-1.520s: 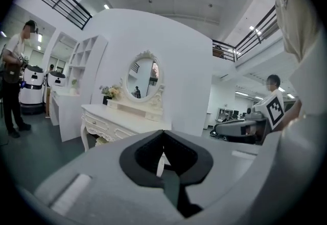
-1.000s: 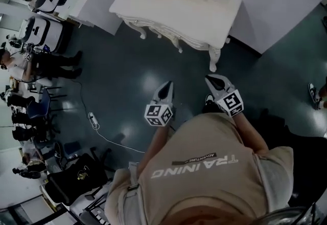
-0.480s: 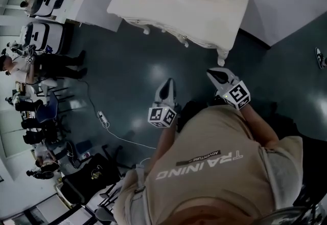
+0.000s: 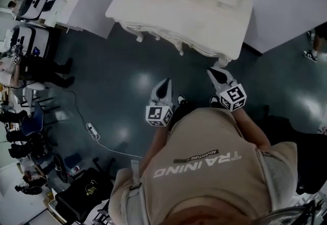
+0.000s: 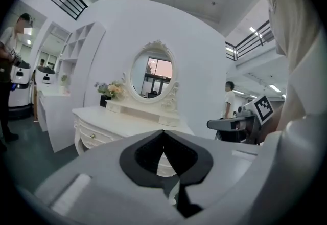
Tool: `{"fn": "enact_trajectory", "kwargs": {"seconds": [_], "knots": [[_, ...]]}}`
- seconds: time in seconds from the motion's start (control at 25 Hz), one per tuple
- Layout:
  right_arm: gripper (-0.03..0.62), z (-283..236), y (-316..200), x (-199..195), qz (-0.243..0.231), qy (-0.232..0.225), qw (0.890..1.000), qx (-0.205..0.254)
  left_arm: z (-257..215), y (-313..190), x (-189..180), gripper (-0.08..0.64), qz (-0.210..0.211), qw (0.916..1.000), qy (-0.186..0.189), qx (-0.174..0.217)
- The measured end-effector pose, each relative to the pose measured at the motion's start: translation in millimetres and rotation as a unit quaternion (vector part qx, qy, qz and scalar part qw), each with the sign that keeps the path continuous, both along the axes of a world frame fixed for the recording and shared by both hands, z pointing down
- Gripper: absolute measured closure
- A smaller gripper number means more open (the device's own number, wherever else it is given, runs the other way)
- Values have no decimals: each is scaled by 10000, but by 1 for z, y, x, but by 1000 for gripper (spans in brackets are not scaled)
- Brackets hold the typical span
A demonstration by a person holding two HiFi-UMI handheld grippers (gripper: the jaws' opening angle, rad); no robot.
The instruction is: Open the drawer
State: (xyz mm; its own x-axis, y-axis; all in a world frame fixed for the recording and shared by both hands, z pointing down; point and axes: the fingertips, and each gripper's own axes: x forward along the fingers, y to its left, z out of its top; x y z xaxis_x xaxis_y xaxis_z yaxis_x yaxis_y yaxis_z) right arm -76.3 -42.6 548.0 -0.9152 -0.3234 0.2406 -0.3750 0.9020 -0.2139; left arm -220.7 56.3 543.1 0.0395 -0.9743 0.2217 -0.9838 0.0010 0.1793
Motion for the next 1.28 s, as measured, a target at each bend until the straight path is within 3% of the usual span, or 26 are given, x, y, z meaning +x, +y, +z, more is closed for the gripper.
{"fn": "enact_trajectory", "kwargs": {"seconds": [0.12, 0.24, 0.36, 0.44, 0.52, 0.68, 0.84, 1.0, 1.12, 1.28], "knots": [[590, -4, 6, -32, 168, 189, 9993, 280, 5, -7, -39, 555, 283, 9996, -55, 53], [589, 0, 17, -48, 523, 217, 9983, 99, 4, -7, -70, 555, 310, 9994, -79, 151], [589, 15, 26, -52, 613, 473, 9970, -73, 9, -14, -79, 555, 385, 9991, 56, 150], [589, 17, 20, -59, 476, 614, 9969, 81, 15, -22, -82, 555, 473, 9987, 53, 171], [590, 18, 5, -68, 478, 649, 9965, 205, 22, -31, -90, 555, 435, 9989, 25, 179], [590, 26, -24, -82, 739, 416, 9963, -113, 34, -54, -106, 555, 348, 9994, 77, 13], [589, 42, -53, -87, 837, 471, 9949, -299, 24, -84, -104, 555, 655, 9977, 60, -134], [589, 39, -114, -86, 875, 518, 9948, -5, 13, -125, -110, 555, 877, 9954, -195, -325], [590, 36, -161, -74, 1165, 459, 9920, 186, 16, -165, -108, 555, 1076, 9923, -333, -521], [589, 45, -209, -52, 1565, 295, 9872, 15, 16, -228, -92, 555, 1409, 9881, -322, -517]]}}
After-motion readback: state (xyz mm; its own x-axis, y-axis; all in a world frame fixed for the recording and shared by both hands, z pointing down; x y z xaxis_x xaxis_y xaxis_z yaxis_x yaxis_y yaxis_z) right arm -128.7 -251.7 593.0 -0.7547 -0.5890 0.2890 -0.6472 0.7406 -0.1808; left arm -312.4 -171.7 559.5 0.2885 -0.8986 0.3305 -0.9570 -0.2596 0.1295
